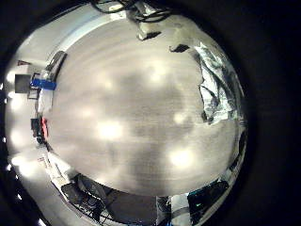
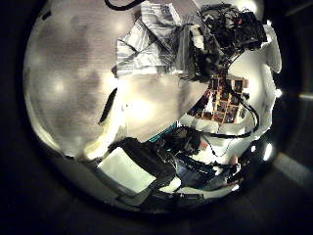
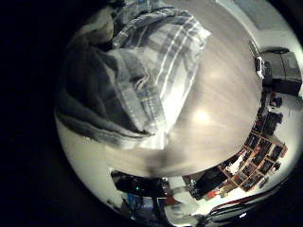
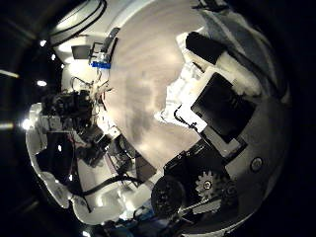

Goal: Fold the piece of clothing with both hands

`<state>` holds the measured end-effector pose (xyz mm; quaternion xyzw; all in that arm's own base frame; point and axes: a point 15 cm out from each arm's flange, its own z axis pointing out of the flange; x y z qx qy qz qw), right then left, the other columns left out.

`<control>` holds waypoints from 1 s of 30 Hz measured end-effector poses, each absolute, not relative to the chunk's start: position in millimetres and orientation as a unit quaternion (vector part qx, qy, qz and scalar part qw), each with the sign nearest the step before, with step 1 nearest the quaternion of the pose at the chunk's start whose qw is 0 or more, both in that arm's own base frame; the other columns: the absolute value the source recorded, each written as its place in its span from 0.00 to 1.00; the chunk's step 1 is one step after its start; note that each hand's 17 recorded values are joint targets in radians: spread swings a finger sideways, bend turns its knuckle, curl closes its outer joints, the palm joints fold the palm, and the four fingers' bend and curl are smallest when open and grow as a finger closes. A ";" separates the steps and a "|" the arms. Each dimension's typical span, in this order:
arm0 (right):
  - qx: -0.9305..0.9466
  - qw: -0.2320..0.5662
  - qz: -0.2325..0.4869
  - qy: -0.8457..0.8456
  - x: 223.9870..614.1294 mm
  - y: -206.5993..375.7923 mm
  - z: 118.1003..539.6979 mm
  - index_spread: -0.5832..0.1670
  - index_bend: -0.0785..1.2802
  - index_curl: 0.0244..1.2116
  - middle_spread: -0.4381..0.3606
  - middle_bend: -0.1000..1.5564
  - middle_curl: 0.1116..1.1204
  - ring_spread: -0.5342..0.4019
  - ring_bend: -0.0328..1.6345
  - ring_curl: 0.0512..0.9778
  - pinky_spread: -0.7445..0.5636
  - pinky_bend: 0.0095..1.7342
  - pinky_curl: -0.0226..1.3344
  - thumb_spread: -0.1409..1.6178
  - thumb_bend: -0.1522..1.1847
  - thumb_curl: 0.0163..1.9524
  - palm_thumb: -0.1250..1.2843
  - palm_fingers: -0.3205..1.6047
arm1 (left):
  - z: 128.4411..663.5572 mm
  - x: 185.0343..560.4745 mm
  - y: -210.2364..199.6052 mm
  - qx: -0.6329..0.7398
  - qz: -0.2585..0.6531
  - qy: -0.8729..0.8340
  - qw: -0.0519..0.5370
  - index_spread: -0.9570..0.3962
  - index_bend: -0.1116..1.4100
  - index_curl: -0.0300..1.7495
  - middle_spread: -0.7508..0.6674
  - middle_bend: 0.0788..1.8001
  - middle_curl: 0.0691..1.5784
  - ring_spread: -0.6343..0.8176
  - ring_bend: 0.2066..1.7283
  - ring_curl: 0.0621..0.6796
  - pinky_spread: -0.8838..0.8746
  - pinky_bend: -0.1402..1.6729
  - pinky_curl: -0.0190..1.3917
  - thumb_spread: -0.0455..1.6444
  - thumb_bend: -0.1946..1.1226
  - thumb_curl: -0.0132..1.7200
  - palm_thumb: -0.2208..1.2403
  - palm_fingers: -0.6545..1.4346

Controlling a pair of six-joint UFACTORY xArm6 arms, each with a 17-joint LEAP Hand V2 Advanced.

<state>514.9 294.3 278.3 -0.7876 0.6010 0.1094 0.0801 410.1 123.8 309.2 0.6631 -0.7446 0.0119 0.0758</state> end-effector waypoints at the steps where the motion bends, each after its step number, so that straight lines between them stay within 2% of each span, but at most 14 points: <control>1: -0.788 0.080 0.110 0.601 516.5 296.4 273.0 0.35 0.74 0.74 0.37 0.87 0.51 0.38 0.89 0.55 0.38 0.72 0.51 0.66 0.08 0.38 0.71 0.78 | 309.4 406.1 125.9 0.665 0.011 -0.743 0.076 0.75 0.19 0.21 0.73 0.06 0.17 0.75 0.24 0.26 0.80 0.24 0.25 0.72 0.14 0.21 0.53 0.37; 5: -0.793 0.091 0.123 0.590 516.8 301.2 271.6 0.32 0.55 0.69 0.35 0.79 0.47 0.33 0.85 0.52 0.28 0.70 0.48 0.70 0.08 0.34 0.62 0.66 | 304.8 384.7 132.3 0.670 0.008 -0.738 0.083 0.75 0.19 0.21 0.73 0.06 0.17 0.75 0.24 0.26 0.80 0.24 0.25 0.72 0.13 0.21 0.54 0.37; 7: -0.795 0.099 0.133 0.583 518.0 297.9 274.0 0.29 0.43 0.66 0.33 0.71 0.44 0.31 0.83 0.51 0.25 0.71 0.48 0.71 0.09 0.32 0.59 0.51 | 302.8 377.1 131.6 0.671 0.008 -0.736 0.085 0.75 0.19 0.21 0.73 0.06 0.17 0.75 0.24 0.26 0.80 0.24 0.25 0.72 0.13 0.21 0.53 0.37; 8: -0.797 0.105 0.140 0.579 518.7 295.1 276.1 0.28 0.41 0.65 0.32 0.68 0.42 0.30 0.82 0.50 0.26 0.71 0.48 0.72 0.09 0.31 0.59 0.47 | 302.9 373.8 130.4 0.673 0.007 -0.735 0.085 0.75 0.19 0.21 0.73 0.06 0.17 0.75 0.24 0.26 0.80 0.24 0.25 0.72 0.13 0.21 0.53 0.37; 9: -0.800 0.109 0.145 0.572 517.3 295.8 278.8 0.23 0.40 0.63 0.33 0.64 0.40 0.32 0.79 0.49 0.33 0.67 0.48 0.72 0.09 0.31 0.57 0.34 | 303.4 372.1 129.7 0.674 0.007 -0.734 0.085 0.75 0.19 0.21 0.73 0.06 0.17 0.75 0.24 0.26 0.80 0.24 0.25 0.72 0.13 0.21 0.53 0.37; 11: -0.808 0.112 0.163 0.556 509.4 296.9 283.6 0.19 0.39 0.59 0.33 0.62 0.38 0.34 0.76 0.45 0.39 0.66 0.47 0.72 0.09 0.30 0.56 0.33 | 304.2 369.2 130.1 0.675 0.007 -0.733 0.083 0.75 0.19 0.21 0.73 0.06 0.17 0.75 0.24 0.26 0.80 0.24 0.25 0.72 0.13 0.21 0.53 0.37; 12: -0.810 0.113 0.169 0.550 505.5 296.3 287.8 0.15 0.37 0.55 0.33 0.55 0.34 0.41 0.71 0.41 0.50 0.64 0.45 0.72 0.08 0.29 0.53 0.26 | 304.2 368.2 129.7 0.675 0.007 -0.733 0.084 0.75 0.19 0.21 0.73 0.06 0.17 0.75 0.24 0.26 0.80 0.24 0.25 0.72 0.13 0.21 0.53 0.37; 13: -0.812 0.115 0.171 0.546 503.9 293.2 293.2 0.14 0.35 0.53 0.33 0.52 0.33 0.46 0.70 0.40 0.55 0.65 0.45 0.72 0.08 0.28 0.51 0.24 | 305.0 367.5 129.3 0.675 0.007 -0.733 0.083 0.75 0.19 0.21 0.73 0.06 0.17 0.75 0.24 0.26 0.80 0.24 0.25 0.72 0.13 0.21 0.53 0.37; 16: -0.819 0.114 0.175 0.535 497.4 288.4 302.4 0.12 0.31 0.47 0.33 0.47 0.29 0.55 0.67 0.35 0.69 0.64 0.42 0.72 0.09 0.27 0.47 0.22 | 308.8 361.7 126.6 0.676 0.009 -0.733 0.078 0.75 0.19 0.21 0.73 0.06 0.17 0.75 0.24 0.26 0.80 0.24 0.25 0.72 0.13 0.21 0.53 0.37; 20: -0.825 0.116 0.176 0.525 488.7 274.0 324.0 0.11 0.30 0.43 0.34 0.42 0.26 0.65 0.62 0.30 0.80 0.63 0.40 0.72 0.09 0.26 0.44 0.21 | 311.4 354.2 121.5 0.676 0.010 -0.733 0.075 0.75 0.19 0.21 0.73 0.06 0.17 0.75 0.24 0.26 0.80 0.24 0.25 0.72 0.13 0.21 0.53 0.37; 21: -0.827 0.117 0.175 0.521 485.2 272.3 331.3 0.09 0.32 0.42 0.35 0.41 0.25 0.70 0.58 0.27 0.85 0.61 0.38 0.72 0.09 0.25 0.43 0.21 | 311.9 353.5 118.3 0.674 0.009 -0.734 0.076 0.75 0.19 0.21 0.73 0.06 0.17 0.75 0.24 0.26 0.80 0.24 0.25 0.72 0.13 0.21 0.53 0.37; 24: -0.830 0.119 0.167 0.519 481.0 265.3 345.5 0.06 0.36 0.41 0.38 0.39 0.24 0.76 0.53 0.24 0.91 0.57 0.35 0.72 0.10 0.25 0.42 0.22 | 315.3 350.6 111.7 0.672 0.010 -0.738 0.070 0.75 0.19 0.21 0.73 0.06 0.17 0.75 0.24 0.26 0.80 0.24 0.25 0.72 0.14 0.21 0.54 0.37; 30: -0.837 0.081 0.152 0.519 478.4 244.5 335.4 0.04 0.44 0.39 0.40 0.37 0.23 0.80 0.45 0.18 0.97 0.45 0.28 0.72 0.10 0.23 0.42 0.25 | 324.4 341.8 101.4 0.669 0.015 -0.741 0.058 0.75 0.19 0.21 0.73 0.06 0.17 0.75 0.24 0.26 0.80 0.24 0.25 0.72 0.13 0.21 0.54 0.37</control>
